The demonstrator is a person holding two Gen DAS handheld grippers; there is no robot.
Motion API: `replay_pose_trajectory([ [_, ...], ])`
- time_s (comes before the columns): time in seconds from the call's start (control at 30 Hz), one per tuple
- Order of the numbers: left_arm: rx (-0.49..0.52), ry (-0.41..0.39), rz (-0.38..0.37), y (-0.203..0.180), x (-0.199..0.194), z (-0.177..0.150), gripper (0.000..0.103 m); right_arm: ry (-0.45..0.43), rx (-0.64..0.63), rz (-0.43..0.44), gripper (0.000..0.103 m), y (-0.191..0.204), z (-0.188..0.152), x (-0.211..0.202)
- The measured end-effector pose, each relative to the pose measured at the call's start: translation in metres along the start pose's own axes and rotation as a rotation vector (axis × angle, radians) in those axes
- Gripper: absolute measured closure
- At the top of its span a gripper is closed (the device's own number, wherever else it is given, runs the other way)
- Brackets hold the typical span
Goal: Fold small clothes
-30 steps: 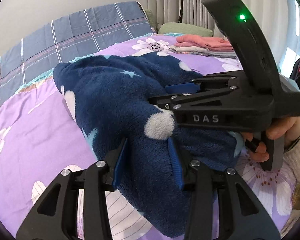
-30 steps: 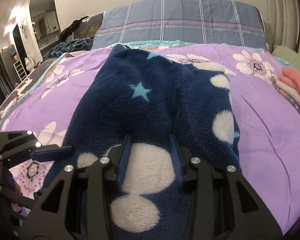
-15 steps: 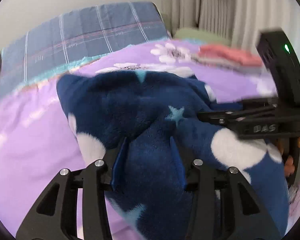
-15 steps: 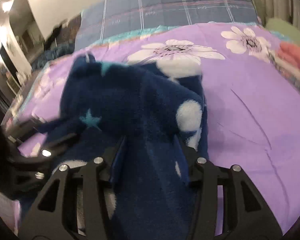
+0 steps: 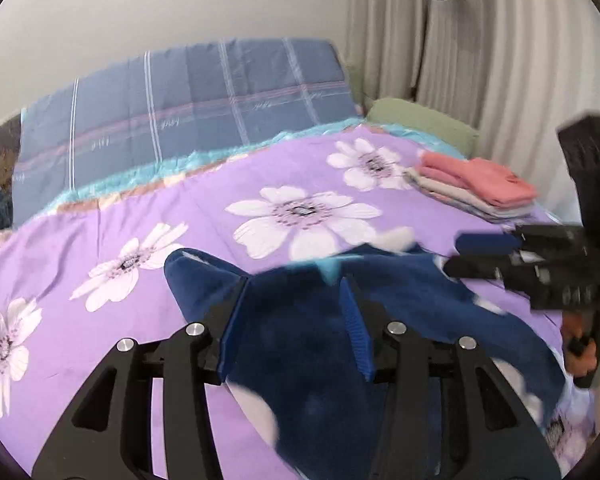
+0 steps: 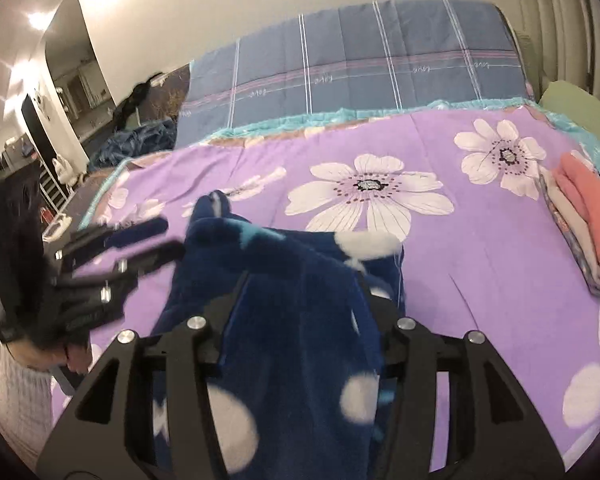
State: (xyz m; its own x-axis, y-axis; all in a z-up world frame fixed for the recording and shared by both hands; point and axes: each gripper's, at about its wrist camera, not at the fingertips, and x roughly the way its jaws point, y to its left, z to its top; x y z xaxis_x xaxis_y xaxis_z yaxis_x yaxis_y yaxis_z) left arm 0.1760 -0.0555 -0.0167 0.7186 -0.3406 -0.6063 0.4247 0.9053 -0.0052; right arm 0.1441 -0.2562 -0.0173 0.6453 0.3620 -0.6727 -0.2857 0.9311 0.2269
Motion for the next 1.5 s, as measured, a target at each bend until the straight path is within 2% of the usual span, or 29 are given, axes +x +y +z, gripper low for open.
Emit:
replay_pose_trajectory([
  [0.03,0.013,0.067,0.063,0.009,0.027,-0.006,0.054,0.059,0.005,-0.039,0.052,-0.007,-0.002,0.023],
  [0.07,0.055,0.149,0.151,0.016,0.058,-0.017,0.047,0.120,0.010,-0.071,0.052,-0.015,-0.010,0.048],
  [0.1,0.044,0.181,0.155,0.025,0.085,-0.036,0.042,0.162,0.029,-0.033,0.051,-0.027,-0.022,0.078],
  [0.13,-0.048,0.141,0.120,0.034,0.086,-0.039,0.041,0.162,0.075,0.003,0.051,-0.038,-0.026,0.087],
  [0.17,-0.078,0.128,0.123,0.034,0.084,-0.039,0.041,0.152,0.122,0.034,0.052,-0.045,-0.024,0.083],
  [0.23,-0.048,0.112,0.147,0.028,0.081,-0.042,0.041,0.150,0.077,-0.004,0.052,-0.039,-0.023,0.080],
  [0.33,-0.067,0.123,0.139,0.030,0.077,-0.041,0.041,0.145,0.017,-0.051,0.052,-0.027,-0.022,0.077],
  [0.47,-0.085,0.116,0.140,0.027,0.053,-0.030,0.039,0.099,-0.003,-0.051,0.049,-0.027,-0.023,0.062],
  [0.5,-0.090,0.099,0.132,0.023,0.035,-0.025,0.039,0.071,0.011,-0.076,0.046,-0.026,-0.022,0.046],
  [0.53,-0.089,0.079,0.120,0.021,0.022,-0.026,0.039,0.048,0.031,-0.140,0.026,-0.028,-0.023,0.030],
  [0.57,-0.086,0.049,0.096,0.016,0.008,-0.023,0.039,0.010,0.055,-0.200,0.021,-0.030,-0.025,0.013],
  [0.6,-0.079,0.005,0.042,0.009,-0.015,-0.023,0.039,-0.039,0.088,-0.196,0.021,-0.037,-0.029,-0.011],
  [0.7,0.005,-0.061,-0.089,-0.019,-0.056,-0.034,0.036,-0.101,0.257,-0.035,0.021,-0.061,-0.050,-0.066],
  [0.73,0.041,-0.067,-0.109,-0.030,-0.063,-0.041,0.034,-0.121,0.303,-0.004,0.023,-0.066,-0.060,-0.081],
  [0.8,0.104,-0.034,-0.161,-0.053,-0.064,-0.060,0.033,-0.150,0.321,0.062,0.027,-0.063,-0.078,-0.102],
  [0.83,0.133,0.022,-0.180,-0.065,-0.054,-0.073,0.032,-0.152,0.318,0.104,0.028,-0.058,-0.087,-0.106],
  [0.87,0.160,0.059,-0.157,-0.072,-0.044,-0.086,0.031,-0.139,0.304,0.167,0.028,-0.051,-0.099,-0.106],
  [0.9,0.218,0.029,-0.095,-0.084,-0.036,-0.104,0.030,-0.094,0.284,0.203,0.028,-0.043,-0.110,-0.097],
  [0.93,0.260,0.005,-0.062,-0.091,-0.034,-0.113,0.030,-0.012,0.261,0.171,0.031,-0.037,-0.122,-0.079],
  [0.97,0.268,0.007,-0.054,-0.094,-0.034,-0.115,0.030,0.097,0.235,0.080,0.030,-0.034,-0.136,-0.054],
  [1.0,0.262,0.036,-0.058,-0.095,-0.032,-0.110,0.030,0.153,0.249,0.041,0.023,-0.038,-0.151,-0.031],
  [1.07,0.272,0.045,-0.047,-0.099,-0.030,-0.106,0.030,0.128,0.395,0.129,0.023,-0.059,-0.157,-0.031],
  [1.1,0.271,0.045,-0.043,-0.100,-0.031,-0.106,0.030,0.124,0.435,0.134,0.023,-0.063,-0.153,-0.039],
  [1.2,0.253,0.042,-0.054,-0.096,-0.031,-0.107,0.030,0.060,0.418,0.062,0.024,-0.060,-0.148,-0.068],
  [1.27,0.234,0.032,-0.059,-0.095,-0.032,-0.108,0.030,0.049,0.410,0.043,0.024,-0.056,-0.153,-0.086],
  [1.5,0.225,0.029,-0.052,-0.093,-0.035,-0.109,0.030,0.102,0.587,0.215,0.023,-0.051,-0.194,-0.100],
])
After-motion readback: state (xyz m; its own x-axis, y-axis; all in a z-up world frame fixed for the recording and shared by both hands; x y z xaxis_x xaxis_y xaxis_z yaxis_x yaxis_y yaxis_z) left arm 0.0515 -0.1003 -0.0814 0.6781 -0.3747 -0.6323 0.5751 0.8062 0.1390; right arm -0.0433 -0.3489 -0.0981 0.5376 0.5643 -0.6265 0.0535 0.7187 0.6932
